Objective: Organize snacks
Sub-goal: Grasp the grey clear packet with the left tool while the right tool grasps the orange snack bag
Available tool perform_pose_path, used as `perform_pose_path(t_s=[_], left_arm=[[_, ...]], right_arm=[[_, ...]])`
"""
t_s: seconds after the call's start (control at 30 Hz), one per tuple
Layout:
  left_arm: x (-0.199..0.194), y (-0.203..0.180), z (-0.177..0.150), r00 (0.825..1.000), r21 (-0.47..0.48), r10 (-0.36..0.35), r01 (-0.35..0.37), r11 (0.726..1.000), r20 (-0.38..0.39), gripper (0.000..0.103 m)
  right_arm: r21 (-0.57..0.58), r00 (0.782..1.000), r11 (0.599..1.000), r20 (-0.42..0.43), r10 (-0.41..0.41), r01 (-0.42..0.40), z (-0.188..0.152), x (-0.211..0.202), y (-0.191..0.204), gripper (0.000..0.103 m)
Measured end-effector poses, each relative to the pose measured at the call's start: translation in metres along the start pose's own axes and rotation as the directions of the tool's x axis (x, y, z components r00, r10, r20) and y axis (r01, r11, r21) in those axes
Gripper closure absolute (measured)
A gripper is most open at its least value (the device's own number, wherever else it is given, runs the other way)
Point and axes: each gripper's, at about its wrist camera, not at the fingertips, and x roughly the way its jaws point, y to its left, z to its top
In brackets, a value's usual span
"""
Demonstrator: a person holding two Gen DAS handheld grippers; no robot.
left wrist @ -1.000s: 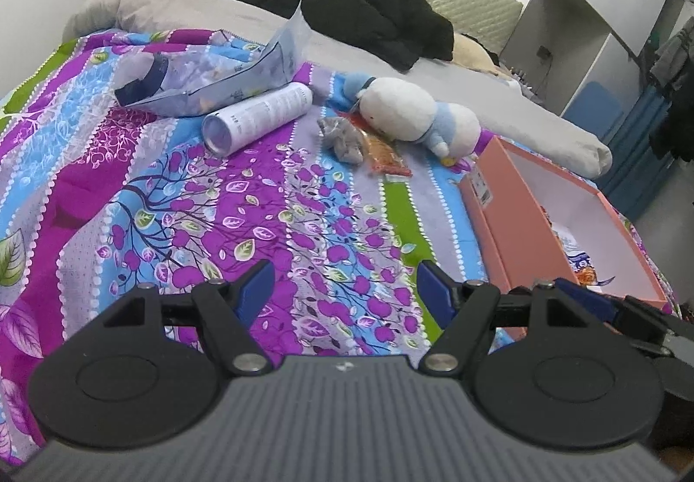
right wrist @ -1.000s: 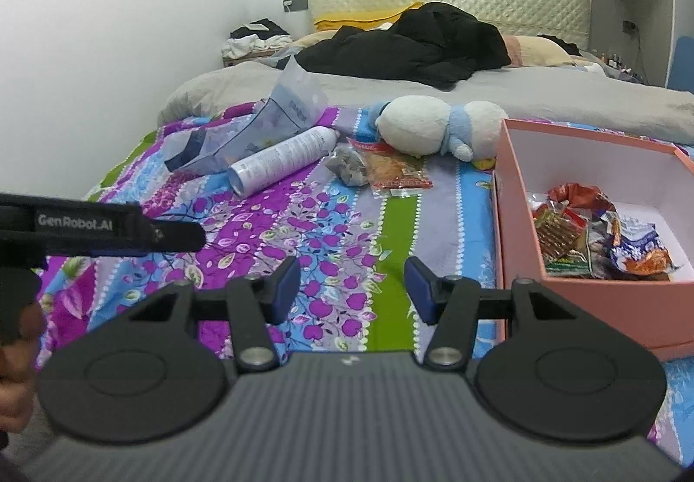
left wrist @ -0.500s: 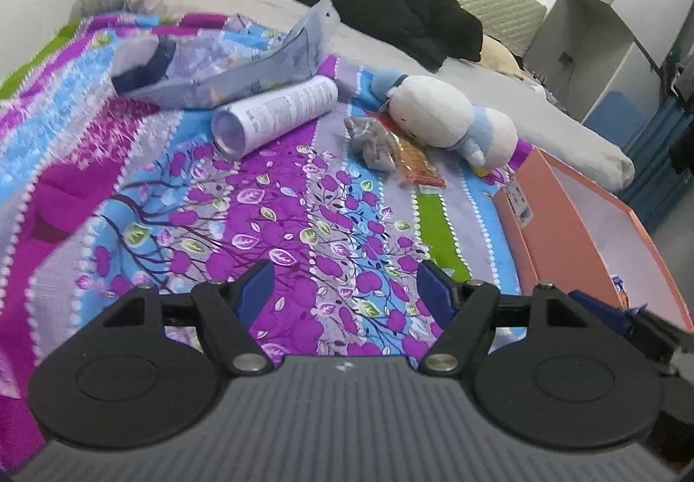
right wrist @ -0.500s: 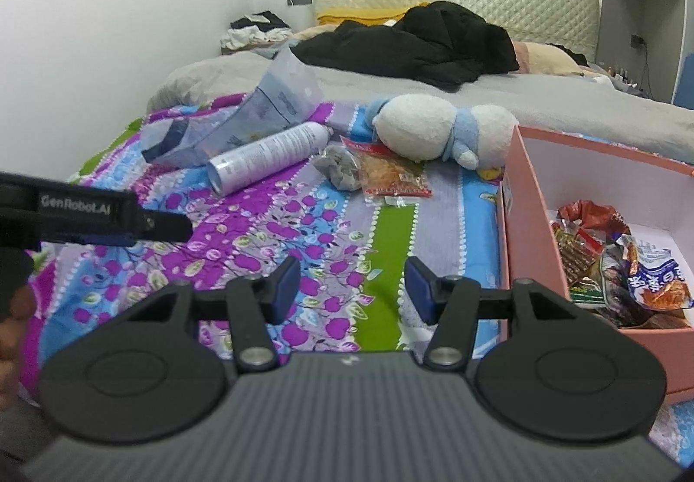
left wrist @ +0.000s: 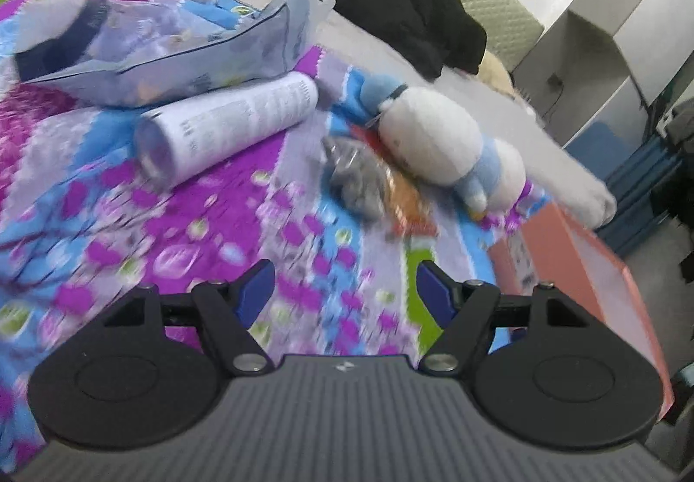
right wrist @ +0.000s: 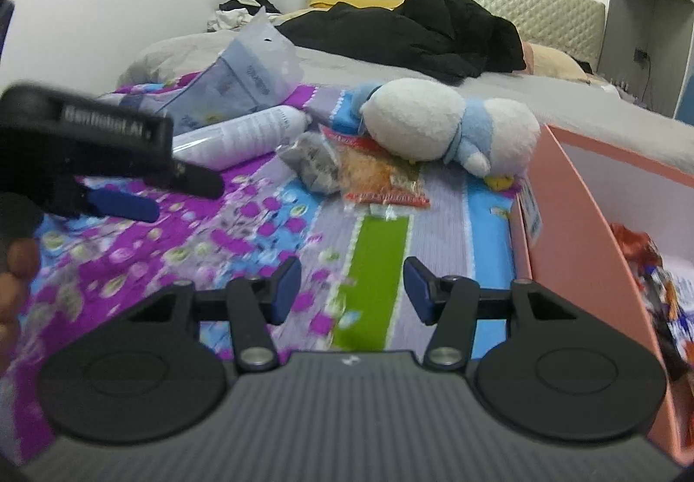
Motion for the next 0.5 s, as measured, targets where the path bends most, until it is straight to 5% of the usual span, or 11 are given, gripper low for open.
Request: perform_pose_path(t_s=[0.5], left_arm=[[0.114,0.011,0.041,0.996,-0.052,-0.076,0.074,0.996,-0.042,0.028]], right_arm=[[-0.258,0.997,0.963,0.022,-0.074,0.078,0.011,0.109,0.015,0.054]])
